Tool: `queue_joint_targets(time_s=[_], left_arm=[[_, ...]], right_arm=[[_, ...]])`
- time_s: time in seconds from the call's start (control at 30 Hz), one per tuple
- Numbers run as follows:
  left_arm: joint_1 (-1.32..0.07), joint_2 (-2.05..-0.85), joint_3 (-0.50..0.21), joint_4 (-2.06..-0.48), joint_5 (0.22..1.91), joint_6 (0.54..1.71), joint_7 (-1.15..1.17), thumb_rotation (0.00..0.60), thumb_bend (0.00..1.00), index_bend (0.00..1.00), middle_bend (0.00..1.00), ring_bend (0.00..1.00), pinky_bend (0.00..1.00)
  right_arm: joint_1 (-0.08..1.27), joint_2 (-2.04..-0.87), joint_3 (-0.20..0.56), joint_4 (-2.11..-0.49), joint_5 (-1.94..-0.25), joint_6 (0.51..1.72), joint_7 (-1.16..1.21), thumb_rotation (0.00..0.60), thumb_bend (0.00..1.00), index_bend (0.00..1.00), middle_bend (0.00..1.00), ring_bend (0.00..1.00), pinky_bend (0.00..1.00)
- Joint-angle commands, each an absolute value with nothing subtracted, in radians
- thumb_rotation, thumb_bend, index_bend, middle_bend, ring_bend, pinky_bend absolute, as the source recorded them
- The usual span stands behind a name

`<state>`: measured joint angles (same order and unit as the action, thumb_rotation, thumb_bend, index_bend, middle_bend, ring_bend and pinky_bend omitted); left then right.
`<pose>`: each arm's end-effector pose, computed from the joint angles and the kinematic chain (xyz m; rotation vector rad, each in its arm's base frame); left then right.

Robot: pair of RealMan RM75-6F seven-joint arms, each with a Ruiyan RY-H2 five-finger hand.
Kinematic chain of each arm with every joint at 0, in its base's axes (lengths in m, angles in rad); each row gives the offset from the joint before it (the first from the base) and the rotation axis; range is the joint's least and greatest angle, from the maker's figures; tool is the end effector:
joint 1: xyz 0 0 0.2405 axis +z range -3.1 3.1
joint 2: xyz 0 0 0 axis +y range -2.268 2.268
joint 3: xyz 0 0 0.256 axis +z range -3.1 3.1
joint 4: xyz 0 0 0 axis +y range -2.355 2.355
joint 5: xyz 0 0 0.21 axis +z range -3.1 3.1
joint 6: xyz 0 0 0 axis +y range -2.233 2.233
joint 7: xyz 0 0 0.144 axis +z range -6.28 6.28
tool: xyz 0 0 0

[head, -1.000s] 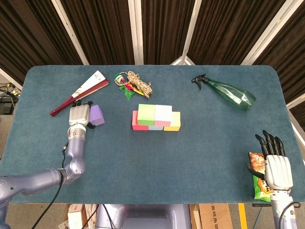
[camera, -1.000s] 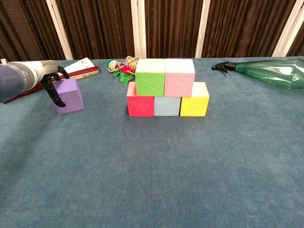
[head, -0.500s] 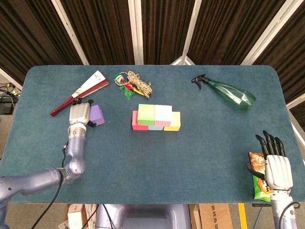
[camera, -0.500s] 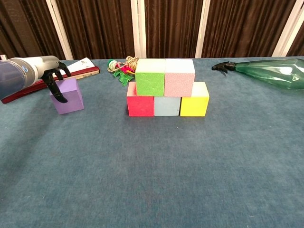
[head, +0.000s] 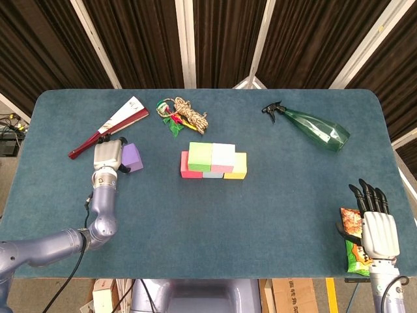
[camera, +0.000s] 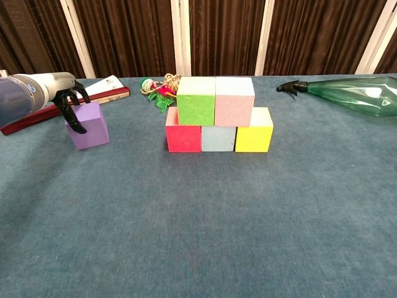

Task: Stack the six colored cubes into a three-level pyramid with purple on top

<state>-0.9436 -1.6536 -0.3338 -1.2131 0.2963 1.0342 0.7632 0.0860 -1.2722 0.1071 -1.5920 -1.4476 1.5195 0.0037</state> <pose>-0.1758 0.4259 0.0026 -1.3774 -1.1256 -0.5345 -0.3010 -0.1917 0.1273 1.2414 -0.9700 1.0362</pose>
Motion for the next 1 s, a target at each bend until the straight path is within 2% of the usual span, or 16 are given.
queue_joint_targets(time_s=[0.03,0.2,0.5,0.8,1.0], left_arm=[[-0.945,-1.654,-0.338,-1.213,0.299,1.037,0.762,0.600,0.34,0.31,0.38,0.00,0.00],[-0.947,-1.648,-0.347,-1.223,0.305,1.051,0.768,0.600,0.44,0.39,0.44,0.00,0.01],[-0.949,-1.595,-0.376,-1.285,0.290,1.059,0.786,0.600,0.45,0.39,0.45,0.00,0.02],[-0.959,-1.390,-0.442,-1.482,0.235,0.936,0.777,0.600,0.44,0.38,0.43,0.00,0.03],[-0.988,-1.285,-0.462,-1.551,0.215,0.877,0.761,0.600,0.42,0.38,0.42,0.00,0.03]], right_arm=[[0.086,-1.274,0.108,-1.592,-1.448,1.519,0.003,0.600,0.25,0.14,0.05,0.05,0.00],[0.086,-1.276,0.108,-1.592,-1.450,1.519,0.003,0.600,0.25,0.14,0.05,0.05,0.00],[0.086,-1.278,0.115,-1.586,-1.440,1.515,0.000,0.600,0.25,0.14,0.05,0.05,0.00],[0.085,-1.272,0.124,-1.585,-1.423,1.509,-0.003,0.600,0.25,0.14,0.05,0.05,0.00],[0.084,-1.275,0.127,-1.584,-1.423,1.513,-0.010,0.600,0.25,0.14,0.05,0.05,0.00]])
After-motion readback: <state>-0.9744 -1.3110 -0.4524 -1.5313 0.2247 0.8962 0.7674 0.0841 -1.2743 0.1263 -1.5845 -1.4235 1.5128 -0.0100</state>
